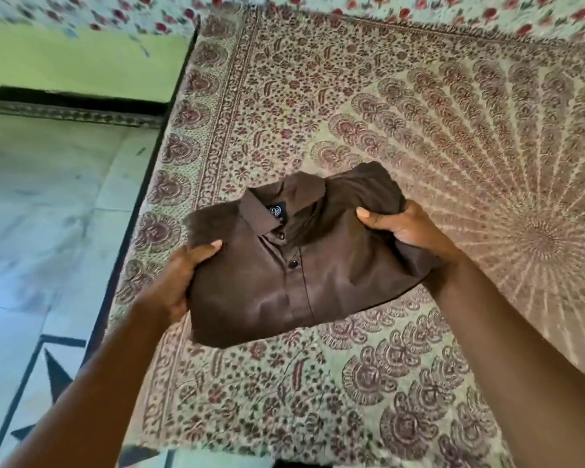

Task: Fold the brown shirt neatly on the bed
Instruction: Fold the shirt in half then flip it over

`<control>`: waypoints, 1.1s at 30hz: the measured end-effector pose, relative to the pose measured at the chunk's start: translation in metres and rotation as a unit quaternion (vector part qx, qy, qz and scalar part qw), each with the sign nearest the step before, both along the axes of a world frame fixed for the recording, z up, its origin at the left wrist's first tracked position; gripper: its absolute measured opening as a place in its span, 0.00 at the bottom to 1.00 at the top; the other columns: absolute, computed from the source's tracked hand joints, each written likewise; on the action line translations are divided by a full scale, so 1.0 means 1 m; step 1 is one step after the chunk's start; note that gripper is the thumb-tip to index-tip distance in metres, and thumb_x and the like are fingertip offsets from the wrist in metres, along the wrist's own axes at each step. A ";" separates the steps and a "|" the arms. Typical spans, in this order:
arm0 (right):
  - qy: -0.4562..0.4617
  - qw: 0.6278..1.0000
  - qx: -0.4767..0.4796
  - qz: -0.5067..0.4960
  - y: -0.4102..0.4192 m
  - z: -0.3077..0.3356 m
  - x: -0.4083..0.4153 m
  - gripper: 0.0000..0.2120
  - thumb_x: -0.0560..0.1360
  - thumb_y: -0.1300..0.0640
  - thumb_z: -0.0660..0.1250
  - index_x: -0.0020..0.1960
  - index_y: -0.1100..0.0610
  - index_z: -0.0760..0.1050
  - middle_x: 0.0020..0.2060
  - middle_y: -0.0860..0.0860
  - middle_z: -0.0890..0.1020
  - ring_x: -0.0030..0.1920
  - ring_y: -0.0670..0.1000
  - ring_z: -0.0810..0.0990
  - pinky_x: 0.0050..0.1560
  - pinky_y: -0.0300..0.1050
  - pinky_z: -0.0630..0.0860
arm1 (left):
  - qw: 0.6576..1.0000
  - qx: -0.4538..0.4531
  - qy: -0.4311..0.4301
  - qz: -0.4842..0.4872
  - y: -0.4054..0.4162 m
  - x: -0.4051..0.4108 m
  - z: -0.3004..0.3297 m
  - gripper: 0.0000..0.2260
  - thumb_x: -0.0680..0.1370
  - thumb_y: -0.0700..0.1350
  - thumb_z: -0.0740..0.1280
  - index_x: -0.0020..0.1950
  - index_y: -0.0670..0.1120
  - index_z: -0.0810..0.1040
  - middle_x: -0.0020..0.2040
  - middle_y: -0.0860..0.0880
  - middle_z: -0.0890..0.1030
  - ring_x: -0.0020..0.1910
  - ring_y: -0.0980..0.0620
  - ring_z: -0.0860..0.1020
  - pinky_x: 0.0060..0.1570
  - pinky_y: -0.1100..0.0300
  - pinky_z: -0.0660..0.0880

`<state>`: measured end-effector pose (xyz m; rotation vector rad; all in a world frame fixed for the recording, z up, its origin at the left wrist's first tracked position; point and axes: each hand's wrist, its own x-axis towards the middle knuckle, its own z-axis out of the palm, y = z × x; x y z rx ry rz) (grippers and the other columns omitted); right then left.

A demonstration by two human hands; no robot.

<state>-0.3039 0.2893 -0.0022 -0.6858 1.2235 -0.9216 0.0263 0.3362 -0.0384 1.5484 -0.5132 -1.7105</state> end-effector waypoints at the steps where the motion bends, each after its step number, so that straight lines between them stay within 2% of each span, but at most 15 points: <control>1: -0.007 1.000 0.003 -0.004 0.015 -0.006 0.009 0.10 0.75 0.66 0.73 0.56 0.62 0.84 0.50 0.55 0.88 0.52 0.55 0.88 0.47 0.46 0.84 | 1.000 -0.005 -0.022 0.005 0.010 0.013 0.003 0.09 0.80 0.43 0.68 0.58 0.43 0.83 0.53 0.40 0.86 0.43 0.48 0.87 0.40 0.55 0.84; 4: 0.004 1.000 0.010 -0.006 0.059 -0.024 0.042 0.14 0.76 0.67 0.73 0.61 0.61 0.82 0.55 0.56 0.87 0.56 0.57 0.86 0.52 0.49 0.83 | 0.997 -0.018 -0.072 -0.006 0.036 0.057 0.005 0.13 0.80 0.44 0.69 0.65 0.47 0.80 0.55 0.44 0.87 0.47 0.48 0.87 0.42 0.56 0.84; 7: 0.029 0.999 0.034 -0.029 0.101 -0.050 0.081 0.13 0.74 0.67 0.74 0.57 0.58 0.84 0.54 0.55 0.88 0.55 0.57 0.87 0.55 0.53 0.82 | 0.992 -0.039 -0.116 -0.029 0.066 0.103 -0.003 0.20 0.80 0.45 0.70 0.71 0.52 0.77 0.57 0.48 0.86 0.52 0.47 0.86 0.48 0.54 0.84; 10: 0.053 0.996 0.060 -0.029 0.135 -0.080 0.119 0.14 0.70 0.61 0.78 0.54 0.53 0.85 0.54 0.54 0.88 0.57 0.56 0.86 0.58 0.53 0.82 | 0.971 -0.064 -0.222 -0.052 0.092 0.143 -0.020 0.20 0.77 0.52 0.74 0.69 0.56 0.78 0.59 0.50 0.86 0.57 0.45 0.84 0.59 0.43 0.81; 13: 0.068 0.995 0.060 -0.040 0.161 -0.112 0.151 0.13 0.72 0.65 0.76 0.55 0.54 0.84 0.51 0.50 0.88 0.55 0.51 0.86 0.52 0.44 0.83 | 0.947 -0.068 -0.313 -0.034 0.105 0.176 -0.043 0.13 0.77 0.53 0.74 0.62 0.55 0.81 0.52 0.51 0.86 0.50 0.50 0.85 0.54 0.45 0.83; 16: 0.112 0.990 0.068 -0.051 0.178 -0.143 0.178 0.15 0.74 0.68 0.75 0.60 0.60 0.82 0.54 0.54 0.87 0.55 0.54 0.86 0.57 0.48 0.83 | 0.933 -0.025 -0.355 -0.064 0.115 0.197 -0.075 0.10 0.78 0.55 0.73 0.57 0.54 0.79 0.52 0.48 0.85 0.52 0.43 0.84 0.55 0.41 0.81; 19: 0.179 0.973 0.113 -0.090 0.189 -0.168 0.190 0.16 0.74 0.66 0.76 0.62 0.63 0.81 0.53 0.56 0.87 0.55 0.57 0.85 0.56 0.48 0.82 | 0.935 0.004 -0.334 -0.121 0.130 0.214 -0.097 0.17 0.77 0.54 0.73 0.63 0.51 0.76 0.57 0.48 0.83 0.56 0.42 0.82 0.60 0.41 0.79; 21: 0.205 0.963 0.132 -0.111 0.197 -0.171 0.190 0.17 0.74 0.64 0.77 0.62 0.60 0.81 0.55 0.57 0.86 0.56 0.58 0.85 0.59 0.51 0.80 | 0.959 0.023 -0.257 -0.120 0.143 0.227 -0.095 0.26 0.72 0.57 0.78 0.66 0.52 0.75 0.60 0.48 0.83 0.57 0.44 0.83 0.61 0.40 0.79; 23: 0.194 0.961 0.167 -0.107 0.204 -0.156 0.190 0.22 0.73 0.60 0.78 0.65 0.55 0.79 0.59 0.54 0.85 0.56 0.56 0.85 0.62 0.54 0.80 | 0.961 0.044 -0.218 -0.165 0.156 0.241 -0.089 0.36 0.65 0.58 0.81 0.69 0.55 0.71 0.62 0.48 0.82 0.59 0.44 0.82 0.60 0.39 0.80; 25: 0.177 0.960 0.201 -0.083 0.215 -0.140 0.186 0.30 0.71 0.62 0.80 0.69 0.51 0.74 0.58 0.50 0.84 0.56 0.53 0.83 0.63 0.54 0.79 | 0.925 0.043 -0.276 -0.256 0.167 0.248 -0.086 0.42 0.66 0.56 0.82 0.74 0.57 0.63 0.65 0.45 0.80 0.59 0.41 0.82 0.58 0.39 0.81; 27: 0.194 0.955 0.216 -0.051 0.228 -0.126 0.185 0.38 0.67 0.68 0.81 0.71 0.49 0.70 0.57 0.49 0.82 0.55 0.52 0.81 0.62 0.54 0.78 | 0.875 0.018 -0.367 -0.315 0.175 0.243 -0.083 0.39 0.74 0.50 0.77 0.78 0.53 0.58 0.69 0.41 0.78 0.60 0.38 0.81 0.59 0.42 0.81; 29: 0.234 0.948 0.213 -0.036 0.241 -0.124 0.185 0.45 0.65 0.70 0.81 0.77 0.54 0.67 0.61 0.52 0.80 0.59 0.54 0.79 0.60 0.52 0.78 | 0.866 -0.012 -0.407 -0.291 0.178 0.239 -0.083 0.33 0.78 0.47 0.73 0.78 0.50 0.59 0.69 0.39 0.77 0.60 0.35 0.80 0.57 0.43 0.79; 31: 0.236 0.948 0.206 -0.052 0.250 -0.126 0.188 0.40 0.67 0.72 0.80 0.74 0.55 0.69 0.56 0.49 0.80 0.54 0.49 0.79 0.54 0.45 0.77 | 0.866 -0.037 -0.421 -0.267 0.176 0.236 -0.086 0.30 0.79 0.46 0.71 0.77 0.48 0.61 0.68 0.37 0.78 0.60 0.34 0.80 0.55 0.44 0.78; 33: 0.237 0.948 0.204 -0.061 0.259 -0.134 0.189 0.34 0.68 0.72 0.79 0.68 0.53 0.72 0.52 0.46 0.81 0.49 0.44 0.79 0.48 0.42 0.77 | 0.855 -0.044 -0.435 -0.278 0.176 0.234 -0.094 0.30 0.80 0.47 0.71 0.79 0.49 0.61 0.69 0.38 0.78 0.62 0.34 0.79 0.57 0.43 0.78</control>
